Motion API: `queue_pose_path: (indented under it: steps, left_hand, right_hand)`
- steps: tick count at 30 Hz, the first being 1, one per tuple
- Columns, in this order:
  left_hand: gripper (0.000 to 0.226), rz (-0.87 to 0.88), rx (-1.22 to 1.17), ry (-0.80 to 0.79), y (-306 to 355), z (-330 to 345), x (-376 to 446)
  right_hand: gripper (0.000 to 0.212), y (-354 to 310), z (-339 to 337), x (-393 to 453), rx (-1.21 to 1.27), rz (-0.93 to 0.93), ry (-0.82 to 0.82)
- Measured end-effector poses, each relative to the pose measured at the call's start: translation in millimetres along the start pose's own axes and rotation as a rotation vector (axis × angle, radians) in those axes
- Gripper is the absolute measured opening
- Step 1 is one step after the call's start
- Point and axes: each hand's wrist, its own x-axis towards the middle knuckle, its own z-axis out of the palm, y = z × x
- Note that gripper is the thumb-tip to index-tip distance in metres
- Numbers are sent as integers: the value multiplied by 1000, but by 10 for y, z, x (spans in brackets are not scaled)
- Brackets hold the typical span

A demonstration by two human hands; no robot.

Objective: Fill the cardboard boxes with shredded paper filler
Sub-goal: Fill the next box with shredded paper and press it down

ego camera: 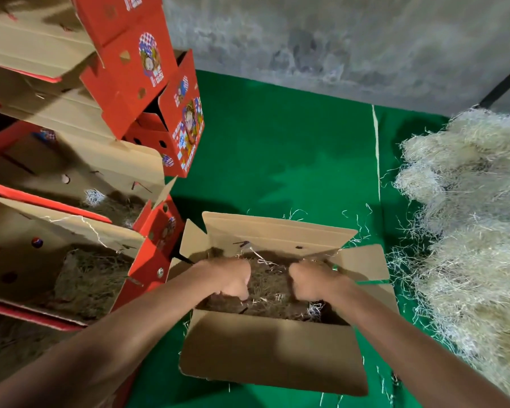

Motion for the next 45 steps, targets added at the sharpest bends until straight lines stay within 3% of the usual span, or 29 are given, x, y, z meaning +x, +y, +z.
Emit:
queue_pose_path:
  steps: [3, 7, 12, 14, 17, 20, 22, 24, 26, 28, 30, 32, 35, 37, 39, 41, 43, 45]
  left_hand:
    - [31, -64, 154, -199, 36, 128, 170]
    - [46, -133, 255, -293, -3, 311, 330]
    - [30, -145, 261, -333, 46, 223, 260]
    - [29, -164, 266, -298, 32, 235, 195]
    - [26, -87, 167, -140, 10, 222, 116]
    - [18, 10, 68, 139, -16, 198, 124]
    - [28, 48, 79, 225, 27, 222, 174]
    - [45, 80, 121, 207, 88, 286, 258]
    - [67, 93, 281, 117, 113, 338, 329]
    - [73, 60, 389, 20, 75, 384, 379]
    - [67, -2, 296, -34, 39, 425, 378]
    - [82, -26, 272, -40, 14, 427, 346]
    - [96, -19, 313, -29, 5, 414, 324]
    - [78, -13, 344, -15, 52, 407, 290]
    - [47, 23, 350, 47, 110, 403, 265]
    - [32, 87, 303, 167, 142, 389, 260]
    - [26, 119, 225, 199, 164, 370, 253]
    - [23, 50, 199, 62, 137, 437, 261]
  right_hand:
    - [28, -69, 244, 128, 31, 75, -308]
    - [34, -59, 417, 247, -47, 119, -425]
    - [39, -107, 489, 243, -490, 75, -331]
    - [32, -165, 467, 209, -622, 71, -305]
    - [31, -175, 341, 133, -493, 125, -245]
    - [27, -90, 137, 105, -300, 65, -6]
    - [25, -73, 76, 109, -257, -35, 107]
    - [26, -109, 126, 155, -289, -183, 191]
    - [31, -135, 224, 226, -345, -212, 134]
    - [48, -102, 323, 317, -333, -80, -3]
    - [72, -30, 385, 358, -225, 66, -90]
    - [91, 17, 403, 334, -187, 119, -125]
    - [92, 21, 391, 228, -219, 128, -199]
    - [70, -22, 321, 133, -229, 64, -186]
    - [41, -74, 241, 66, -274, -51, -30]
    - [28, -94, 226, 46, -278, -142, 121]
    - [30, -65, 261, 40, -236, -132, 76]
    - [36, -32, 357, 57, -212, -29, -107]
